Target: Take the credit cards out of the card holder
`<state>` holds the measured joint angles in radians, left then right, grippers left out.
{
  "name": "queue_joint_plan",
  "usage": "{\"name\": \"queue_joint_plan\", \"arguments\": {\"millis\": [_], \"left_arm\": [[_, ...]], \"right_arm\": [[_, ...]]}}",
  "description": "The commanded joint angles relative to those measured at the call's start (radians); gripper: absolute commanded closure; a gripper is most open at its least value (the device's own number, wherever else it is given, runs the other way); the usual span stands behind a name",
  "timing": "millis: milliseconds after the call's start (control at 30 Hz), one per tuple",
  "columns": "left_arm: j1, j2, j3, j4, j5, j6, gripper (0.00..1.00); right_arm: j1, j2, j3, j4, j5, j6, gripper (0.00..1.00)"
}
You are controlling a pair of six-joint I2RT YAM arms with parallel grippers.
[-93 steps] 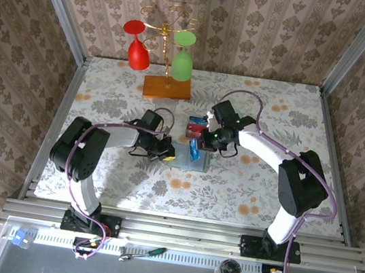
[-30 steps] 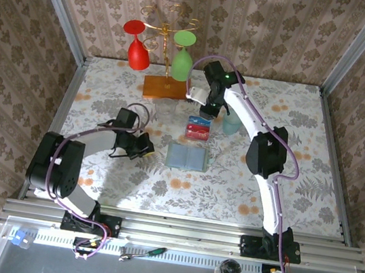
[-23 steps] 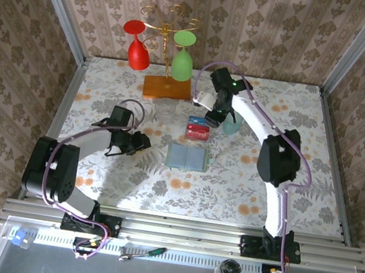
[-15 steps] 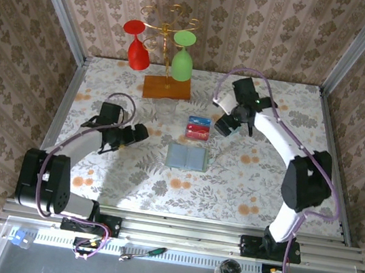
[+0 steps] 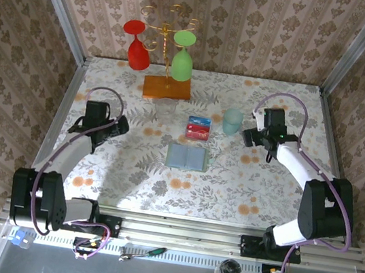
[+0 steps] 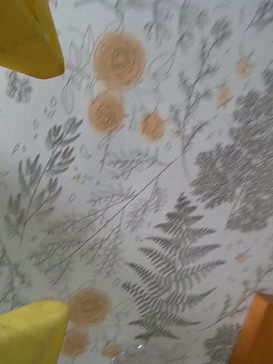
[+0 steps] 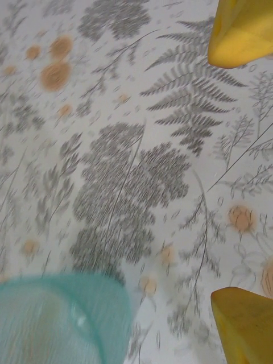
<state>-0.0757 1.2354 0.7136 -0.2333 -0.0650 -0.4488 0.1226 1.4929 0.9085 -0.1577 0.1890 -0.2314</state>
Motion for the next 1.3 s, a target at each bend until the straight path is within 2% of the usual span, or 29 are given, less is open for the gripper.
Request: {"name": "queue_joint_plan", "arguments": {"millis": [0,100,233,333,433,500,533,567,767,900,967,1067,1100,1167,1267], "left_arm": [[0.01,-0.019,-0.037,0.126,-0.157,0.105,0.0],[0.011,-0.007,-0.084,0.274,-0.224,0.183,0.0],[0.014,0.044,-0.103,0.433,-0.254,0.28,0.0],[0.014,0.108,-0.145,0.62,-0.237,0.353,0.0],[0.016,0.183,-0.158,0.706,-0.249,0.411,0.0],[0.019,0.218,-0.203,0.833,-0.231,0.447,0.0],[0.02,0.211,-0.2,0.809,-0.21,0.438,0.0],[0.027,0.214,-0.226,0.872,-0.178,0.454,0.0],[0.068,0.327,-0.406,1.322,-0.066,0.458,0.0],[0.072,0.327,-0.389,1.294,-0.04,0.468,0.0],[0.068,0.315,-0.348,1.191,-0.042,0.462,0.0],[0.051,0.322,-0.344,1.195,-0.067,0.48,0.0],[0.051,0.322,-0.345,1.199,-0.067,0.482,0.0],[0.051,0.322,-0.345,1.2,-0.068,0.482,0.0],[0.037,0.322,-0.35,1.209,-0.072,0.499,0.0]], "right_arm": [[-0.034,-0.008,-0.083,0.186,0.1,0.126,0.0],[-0.053,0.007,-0.168,0.316,0.148,0.2,0.0],[-0.064,0.002,-0.27,0.506,0.161,0.225,0.0],[-0.069,-0.008,-0.294,0.565,0.16,0.224,0.0],[-0.07,-0.016,-0.301,0.565,0.136,0.24,0.0],[-0.07,-0.031,-0.329,0.615,0.078,0.273,0.0],[-0.07,-0.035,-0.344,0.654,0.044,0.281,0.0],[-0.07,-0.033,-0.362,0.7,0.003,0.279,0.0],[-0.072,-0.002,-0.428,0.856,-0.017,0.267,0.0],[-0.081,0.003,-0.438,0.87,-0.043,0.269,0.0],[-0.084,0.005,-0.437,0.873,-0.053,0.269,0.0],[-0.093,0.018,-0.475,0.948,-0.099,0.264,0.0],[-0.096,0.047,-0.504,1.041,-0.106,0.262,0.0],[-0.099,0.031,-0.493,0.987,-0.103,0.266,0.0],[-0.1,0.036,-0.497,0.998,-0.106,0.267,0.0]]}}
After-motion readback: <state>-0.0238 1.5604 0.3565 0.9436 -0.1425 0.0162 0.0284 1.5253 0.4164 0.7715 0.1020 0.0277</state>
